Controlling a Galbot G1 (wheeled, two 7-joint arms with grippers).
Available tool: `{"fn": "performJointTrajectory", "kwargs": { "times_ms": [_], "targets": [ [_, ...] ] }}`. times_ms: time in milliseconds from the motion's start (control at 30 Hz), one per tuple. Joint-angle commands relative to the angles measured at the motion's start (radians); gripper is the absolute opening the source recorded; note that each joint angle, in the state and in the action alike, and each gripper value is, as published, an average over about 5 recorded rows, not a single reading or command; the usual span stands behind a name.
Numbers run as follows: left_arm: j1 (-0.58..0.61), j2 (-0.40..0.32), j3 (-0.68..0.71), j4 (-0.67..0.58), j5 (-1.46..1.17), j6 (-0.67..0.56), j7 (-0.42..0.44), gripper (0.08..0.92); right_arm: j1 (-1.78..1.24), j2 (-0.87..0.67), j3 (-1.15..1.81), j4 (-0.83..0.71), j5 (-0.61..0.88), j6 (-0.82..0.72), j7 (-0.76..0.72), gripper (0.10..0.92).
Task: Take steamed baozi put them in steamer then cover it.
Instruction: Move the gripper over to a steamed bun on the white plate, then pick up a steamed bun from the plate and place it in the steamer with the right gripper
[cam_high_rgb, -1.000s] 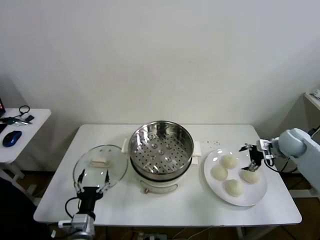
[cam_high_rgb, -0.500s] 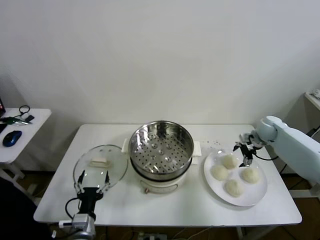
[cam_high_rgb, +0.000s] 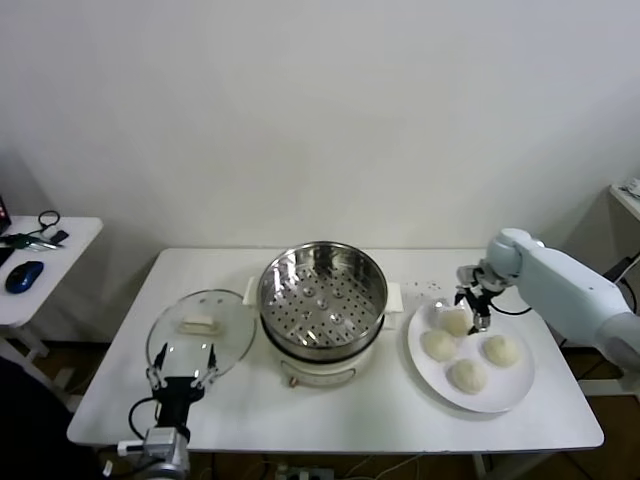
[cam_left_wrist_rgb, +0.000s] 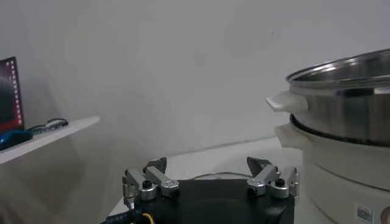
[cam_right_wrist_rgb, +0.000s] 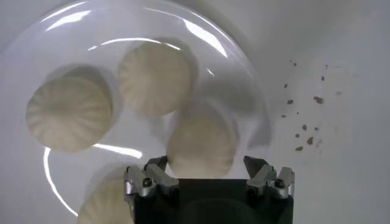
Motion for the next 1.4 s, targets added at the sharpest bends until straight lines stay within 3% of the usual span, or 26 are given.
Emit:
{"fn": "performJointTrajectory", "kwargs": {
  "times_ms": [33, 467, 833, 1133, 1400],
  "targets": [
    [-0.001, 0.002, -0.002, 0.003, 0.001, 0.001, -0.002, 0.823, 0.013, 0.03, -0.028, -0.035, -0.002, 0.006, -0.006, 0.804],
    [0.002, 0.001, -0.002, 0.002, 0.001, 0.001, -0.003, 0.823, 0.006, 0.026, -0.018, -0.031, 0.014, 0.016, -0.017, 0.693],
    [0.013, 0.0, -0.004, -0.003, -0.004, -0.007, 0.001, 0.823, 0.082, -0.014, -0.033, 0.006, 0.037, 0.072, -0.054, 0.679],
    [0.02, 0.006, -0.002, -0.008, -0.003, -0.009, 0.002, 0.823, 0.357, -0.015, -0.202, 0.081, 0.137, 0.196, -0.088, 0.679],
    [0.033, 0.01, 0.009, -0.008, 0.01, -0.008, 0.003, 0.823, 0.539, 0.071, -0.281, 0.176, 0.121, 0.362, -0.097, 0.679]
  ]
}}
